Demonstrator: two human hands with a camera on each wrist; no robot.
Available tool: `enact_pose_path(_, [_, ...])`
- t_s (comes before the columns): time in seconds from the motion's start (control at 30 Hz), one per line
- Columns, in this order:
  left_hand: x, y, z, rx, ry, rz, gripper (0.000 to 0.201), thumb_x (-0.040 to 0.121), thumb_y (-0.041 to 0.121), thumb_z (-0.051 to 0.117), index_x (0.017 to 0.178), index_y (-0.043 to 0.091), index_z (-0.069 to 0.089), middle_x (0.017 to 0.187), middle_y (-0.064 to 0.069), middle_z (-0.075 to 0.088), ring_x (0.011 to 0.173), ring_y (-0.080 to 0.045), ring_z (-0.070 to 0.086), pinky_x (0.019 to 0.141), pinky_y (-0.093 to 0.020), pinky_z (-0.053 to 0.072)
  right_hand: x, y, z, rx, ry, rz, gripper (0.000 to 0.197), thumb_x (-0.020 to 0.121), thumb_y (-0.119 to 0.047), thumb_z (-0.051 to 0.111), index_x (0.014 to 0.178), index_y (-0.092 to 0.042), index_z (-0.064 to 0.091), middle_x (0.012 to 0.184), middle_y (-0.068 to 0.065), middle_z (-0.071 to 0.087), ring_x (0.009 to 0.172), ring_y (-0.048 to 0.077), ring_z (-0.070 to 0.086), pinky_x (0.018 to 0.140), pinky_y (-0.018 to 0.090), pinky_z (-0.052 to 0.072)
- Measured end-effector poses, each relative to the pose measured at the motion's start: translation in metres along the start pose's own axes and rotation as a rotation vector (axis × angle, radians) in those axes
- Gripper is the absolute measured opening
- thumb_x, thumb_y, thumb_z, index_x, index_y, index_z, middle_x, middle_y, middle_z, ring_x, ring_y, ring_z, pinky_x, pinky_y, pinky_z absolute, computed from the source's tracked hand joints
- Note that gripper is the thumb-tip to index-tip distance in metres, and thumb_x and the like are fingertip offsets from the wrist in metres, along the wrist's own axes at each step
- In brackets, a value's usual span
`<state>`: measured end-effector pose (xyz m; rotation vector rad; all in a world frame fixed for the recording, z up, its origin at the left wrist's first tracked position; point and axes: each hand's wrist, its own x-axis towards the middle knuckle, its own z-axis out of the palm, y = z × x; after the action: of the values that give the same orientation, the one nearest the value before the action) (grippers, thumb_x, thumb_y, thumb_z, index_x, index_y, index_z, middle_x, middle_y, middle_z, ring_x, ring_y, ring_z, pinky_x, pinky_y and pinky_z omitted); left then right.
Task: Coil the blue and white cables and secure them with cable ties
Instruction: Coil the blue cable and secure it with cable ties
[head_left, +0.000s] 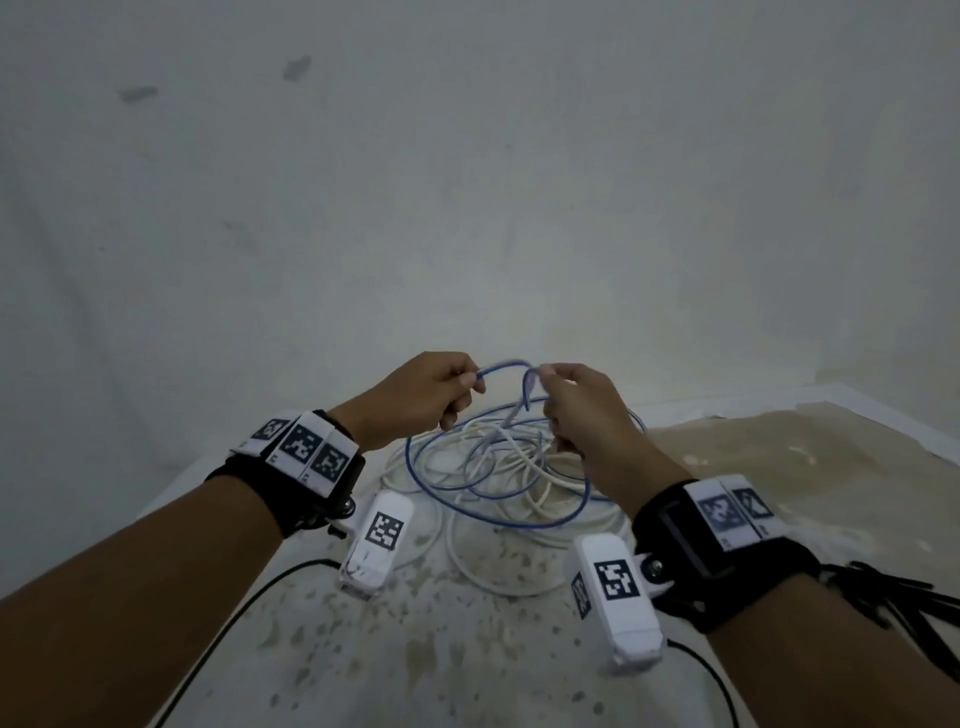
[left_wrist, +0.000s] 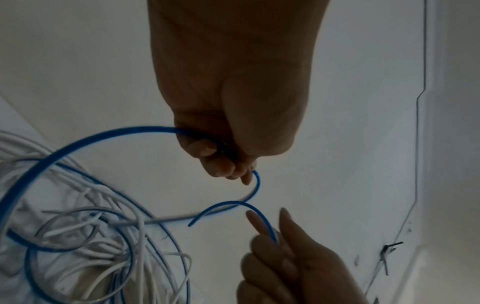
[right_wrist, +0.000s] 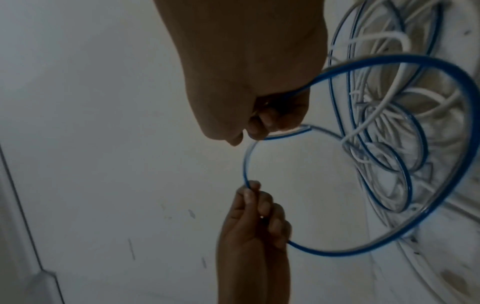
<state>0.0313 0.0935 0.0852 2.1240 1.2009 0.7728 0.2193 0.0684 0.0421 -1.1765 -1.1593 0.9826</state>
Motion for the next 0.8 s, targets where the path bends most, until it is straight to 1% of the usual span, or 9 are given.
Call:
enact_pose_path(0.07, [-0.008, -0.003, -0.012, -0.059, -0.019, 0.067, 0.026, 0.105, 0.014, 0.038, 0.095, 0.002, 0.059, 0.065, -0.002, 0.048, 0.050, -0.009, 0.043, 0.050, -0.018, 0.038, 0.002, 0.000, 0.027, -0.055, -0.048, -0.003, 0.041, 0.099, -0.042, 0.053, 0.131, -0.017, 0.048, 0.066, 0.001, 0.049, 0.047, 0.012, 0.038, 0.043, 0.025, 0.033])
enact_pose_path(0.1, [-0.011, -0.004, -0.019, -0.070, -0.022, 0.093, 0.026, 0.105, 0.013, 0.038, 0.095, 0.002, 0.059, 0.064, -0.001, 0.048, 0.050, -0.009, 0.042, 0.050, -0.018, 0.038, 0.003, -0.001, 0.039, -0.089, -0.076, -0.015, 0.043, 0.098, -0.044, 0.053, 0.131, -0.016, 0.050, 0.065, 0.001, 0.050, 0.046, 0.012, 0.038, 0.043, 0.025, 0.032])
enact_pose_path(0.23, [-0.021, -0.021, -0.045, -0.029, 0.060, 0.134, 0.027, 0.105, 0.014, 0.039, 0.098, 0.004, 0.062, 0.061, 0.002, 0.052, 0.048, -0.009, 0.042, 0.049, -0.020, 0.038, 0.013, -0.005, 0.074, -0.179, -0.123, -0.061, 0.033, 0.100, -0.033, 0.054, 0.096, -0.003, 0.066, 0.061, 0.002, 0.048, 0.044, 0.013, 0.035, 0.042, 0.025, 0.030])
enact_pose_path(0.37, [-0.020, -0.062, -0.069, 0.183, 0.272, 0.096, 0.029, 0.104, 0.020, 0.041, 0.102, 0.012, 0.069, 0.065, 0.005, 0.059, 0.046, 0.001, 0.047, 0.055, -0.022, 0.037, 0.025, -0.009, 0.098, -0.134, -0.111, -0.023, 0.031, 0.099, -0.034, 0.056, 0.085, -0.010, 0.069, 0.048, -0.002, 0.035, 0.038, 0.012, 0.030, 0.041, 0.022, 0.029])
enact_pose_path(0.47, [-0.018, -0.092, -0.079, 0.309, 0.331, 0.101, 0.027, 0.103, 0.021, 0.044, 0.107, 0.016, 0.071, 0.070, 0.006, 0.064, 0.050, 0.004, 0.052, 0.056, -0.019, 0.039, 0.030, -0.006, 0.112, -0.219, -0.176, 0.005, 0.032, 0.101, -0.031, 0.054, 0.085, -0.008, 0.070, 0.056, 0.001, 0.047, 0.044, 0.011, 0.044, 0.045, 0.022, 0.043])
enact_pose_path(0.57, [-0.013, -0.119, -0.085, 0.293, 0.310, 0.085, 0.026, 0.102, 0.017, 0.046, 0.117, 0.015, 0.068, 0.080, 0.006, 0.069, 0.061, -0.002, 0.059, 0.059, -0.014, 0.044, 0.036, -0.003, 0.122, -0.293, -0.196, 0.064, 0.026, 0.102, -0.018, 0.050, 0.090, -0.002, 0.067, 0.075, 0.007, 0.063, 0.055, 0.014, 0.051, 0.048, 0.022, 0.047])
enact_pose_path(0.63, [-0.010, -0.133, -0.085, 0.230, 0.245, 0.088, 0.029, 0.103, 0.013, 0.043, 0.123, 0.014, 0.063, 0.088, 0.008, 0.070, 0.070, -0.005, 0.063, 0.060, -0.010, 0.045, 0.042, -0.001, 0.127, -0.309, -0.169, 0.082, 0.028, 0.102, -0.020, 0.050, 0.099, 0.002, 0.068, 0.072, 0.008, 0.056, 0.052, 0.016, 0.043, 0.044, 0.024, 0.039])
enact_pose_path(0.7, [-0.007, -0.141, -0.082, 0.180, 0.201, 0.131, 0.030, 0.103, 0.010, 0.042, 0.126, 0.015, 0.061, 0.093, 0.009, 0.070, 0.079, -0.007, 0.064, 0.068, -0.011, 0.046, 0.047, 0.002, 0.129, -0.358, -0.153, 0.066, 0.036, 0.102, -0.032, 0.049, 0.101, -0.002, 0.069, 0.064, 0.007, 0.047, 0.048, 0.016, 0.035, 0.045, 0.024, 0.033])
enact_pose_path(0.8, [0.002, -0.143, -0.073, 0.109, 0.209, 0.214, 0.030, 0.102, 0.007, 0.043, 0.125, 0.014, 0.061, 0.096, 0.006, 0.071, 0.083, -0.007, 0.064, 0.077, -0.015, 0.049, 0.054, 0.007, 0.129, -0.386, -0.165, 0.083, 0.031, 0.102, -0.031, 0.049, 0.097, -0.008, 0.069, 0.060, 0.004, 0.043, 0.048, 0.015, 0.038, 0.042, 0.021, 0.038])
